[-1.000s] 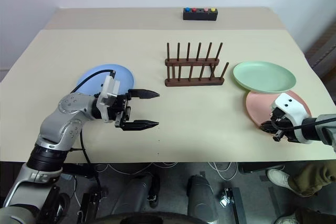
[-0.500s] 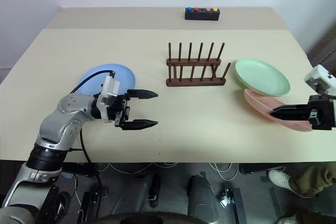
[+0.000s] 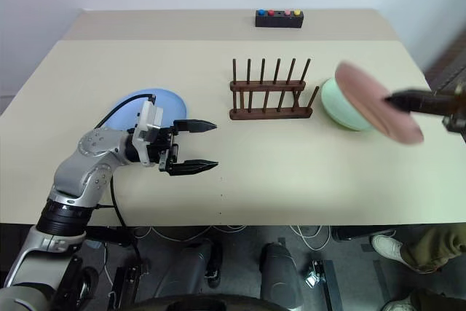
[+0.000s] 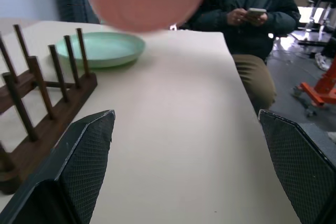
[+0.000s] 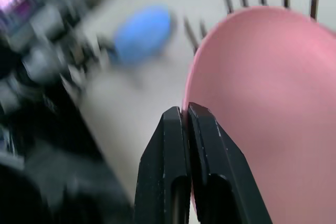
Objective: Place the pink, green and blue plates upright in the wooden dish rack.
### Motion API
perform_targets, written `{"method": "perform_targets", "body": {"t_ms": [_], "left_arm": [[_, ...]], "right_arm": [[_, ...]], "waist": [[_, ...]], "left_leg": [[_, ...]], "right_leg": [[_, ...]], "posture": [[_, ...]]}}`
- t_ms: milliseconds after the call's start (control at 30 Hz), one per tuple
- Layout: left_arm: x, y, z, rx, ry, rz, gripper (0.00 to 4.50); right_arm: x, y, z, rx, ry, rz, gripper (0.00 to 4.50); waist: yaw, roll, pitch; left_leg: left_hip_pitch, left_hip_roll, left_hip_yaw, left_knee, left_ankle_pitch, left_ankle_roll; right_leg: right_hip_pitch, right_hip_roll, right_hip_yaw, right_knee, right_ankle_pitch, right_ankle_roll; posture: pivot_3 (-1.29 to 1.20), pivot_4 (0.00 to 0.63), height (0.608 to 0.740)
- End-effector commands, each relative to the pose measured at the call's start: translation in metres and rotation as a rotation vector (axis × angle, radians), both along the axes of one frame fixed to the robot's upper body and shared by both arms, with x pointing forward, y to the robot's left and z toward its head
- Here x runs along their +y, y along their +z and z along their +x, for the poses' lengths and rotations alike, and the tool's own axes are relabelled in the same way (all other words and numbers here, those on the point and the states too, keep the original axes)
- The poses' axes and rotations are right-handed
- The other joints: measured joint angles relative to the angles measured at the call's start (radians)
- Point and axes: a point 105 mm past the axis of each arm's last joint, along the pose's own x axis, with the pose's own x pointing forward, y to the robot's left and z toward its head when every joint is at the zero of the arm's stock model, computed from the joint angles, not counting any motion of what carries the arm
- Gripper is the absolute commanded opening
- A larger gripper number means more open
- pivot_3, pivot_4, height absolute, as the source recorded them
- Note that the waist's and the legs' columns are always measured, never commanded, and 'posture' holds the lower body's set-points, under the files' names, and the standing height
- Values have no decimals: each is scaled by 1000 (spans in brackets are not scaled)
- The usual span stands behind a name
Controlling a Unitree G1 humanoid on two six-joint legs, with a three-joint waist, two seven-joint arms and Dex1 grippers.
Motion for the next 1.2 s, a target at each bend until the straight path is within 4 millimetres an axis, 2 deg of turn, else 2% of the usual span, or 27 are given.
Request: {"method": "perform_targets", "body": {"t_ms": [33,200,333,433,567,800,1000,1200], "left_arm": [[4,15,4,-53,21,-33,4500],[4,20,6,-63,36,-50,4500],[8,26,12,-86,84,-72,4500],[11,28,18,-108,127,-76,4500],[13,30,24,-135,172,-86,4500],[15,33,18,-154,210,-101,4500],[19,31,14,-151,238,-97,4500],[22,29,10,-150,264,-97,4500]], "right_arm": [[-2,20,3,-69,-17,114,72],[-2,25,21,-124,-68,213,72],[3,41,36,-187,-87,377,72],[7,54,43,-215,-62,512,72],[17,60,52,-210,-21,617,72],[40,44,73,-129,9,670,72],[46,46,83,-94,24,716,72],[48,33,97,-46,3,716,72]], "waist": [[0,0,0],[-1,0,0],[-4,0,0],[-2,0,0],[0,0,0],[-3,0,0],[-3,1,0],[-3,1,0]], "left_leg": [[0,0,0,0,0,0],[0,-1,0,0,0,1],[0,-1,1,0,0,1],[0,-1,1,0,0,1],[0,-1,1,0,0,1],[0,-2,1,0,0,1],[0,-2,1,0,0,1],[0,-2,1,0,0,1]], "right_leg": [[0,0,0,0,0,0],[0,-1,0,0,1,2],[-1,0,0,1,2,3],[-1,0,0,1,2,3],[0,0,0,1,2,3],[-1,0,0,2,2,4],[-1,1,0,3,2,4],[-1,1,-1,3,2,4]], "posture": [[0,150,735],[0,150,735],[0,150,735],[0,150,735],[0,150,735],[0,150,735],[0,150,735],[0,150,735]]}}
